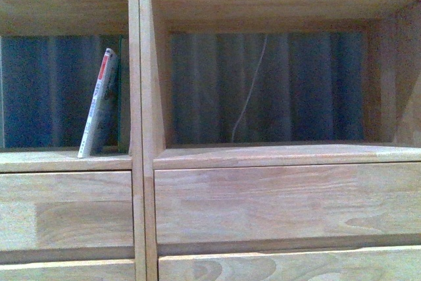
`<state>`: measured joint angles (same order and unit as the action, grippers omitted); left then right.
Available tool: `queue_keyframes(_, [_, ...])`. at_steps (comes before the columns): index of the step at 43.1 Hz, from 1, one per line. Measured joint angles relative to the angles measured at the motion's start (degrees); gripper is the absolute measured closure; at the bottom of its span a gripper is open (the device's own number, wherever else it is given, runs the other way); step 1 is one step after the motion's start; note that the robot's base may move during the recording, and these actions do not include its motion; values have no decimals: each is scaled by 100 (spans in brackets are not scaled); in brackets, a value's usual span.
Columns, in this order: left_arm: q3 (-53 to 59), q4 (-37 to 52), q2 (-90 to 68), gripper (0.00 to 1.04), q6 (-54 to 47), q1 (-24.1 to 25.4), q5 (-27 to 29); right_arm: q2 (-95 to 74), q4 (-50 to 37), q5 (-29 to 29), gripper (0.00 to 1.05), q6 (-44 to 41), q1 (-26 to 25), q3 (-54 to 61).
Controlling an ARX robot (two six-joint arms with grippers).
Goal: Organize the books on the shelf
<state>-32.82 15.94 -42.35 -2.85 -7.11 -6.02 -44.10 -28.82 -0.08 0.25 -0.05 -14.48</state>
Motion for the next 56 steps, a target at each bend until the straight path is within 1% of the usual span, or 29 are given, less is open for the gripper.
queue_keyframes(1, [175,-74,232,8,13,-63,50,0,0,0,7,0,0,0])
queue_keyframes(2, [256,-321,417,12,55,-166,472,0,0,0,7,0,0,0])
queue_keyframes(5, [505,-776,804,22,129,-264,1224,0,0,2,7,0,0,0])
queue_keyframes(6, [638,-807,925,27,155,-256,1403,0,0,0,7,0,0,0])
queue_keyframes(7, [737,-804,999,30,173,-236,1451,0,0,0,7,0,0,0])
queue_keyframes(9, [942,-769,1126,38,212,-170,1475,2,0,0,7,0,0,0])
queue_keyframes(10, [1014,-752,1165,41,212,-149,1458,15,0,0,9,4,0,2])
queue_keyframes(11, [1104,-728,1211,44,219,-127,1425,33,-2,0,12,0,0,15])
queue_keyframes(12, [1259,-686,1290,51,227,-85,1344,63,-4,-7,16,0,2,39])
queue_keyframes(14, [1403,-649,1370,57,232,-48,1305,155,-9,-4,22,0,0,127])
queue_keyframes(18, [1670,-575,1563,71,234,70,1187,391,-7,4,37,0,0,363])
queue_keyframes(20, [1812,-551,1692,80,236,341,796,490,-2,4,44,0,0,457])
queue_keyframes(23, [1976,-518,1821,90,236,592,686,638,24,-4,54,0,4,575])
queue_keyframes(25, [2114,-501,1939,101,249,671,675,820,85,7,66,0,4,697])
queue_keyframes(29, [2332,-481,2124,102,264,682,612,1078,197,2,84,0,4,852])
queue_keyframes(34, [2509,-479,2319,102,264,686,610,1331,341,4,101,0,4,973])
queue_keyframes(50, [2885,-619,2870,102,264,686,612,2214,935,4,102,-9,4,1244])
queue_keyframes(53, [2935,-667,2968,102,264,686,610,2319,835,0,102,-9,4,1375])
queue_keyframes(56, [2962,-706,3042,102,267,686,612,2439,920,-2,102,-11,4,1373])
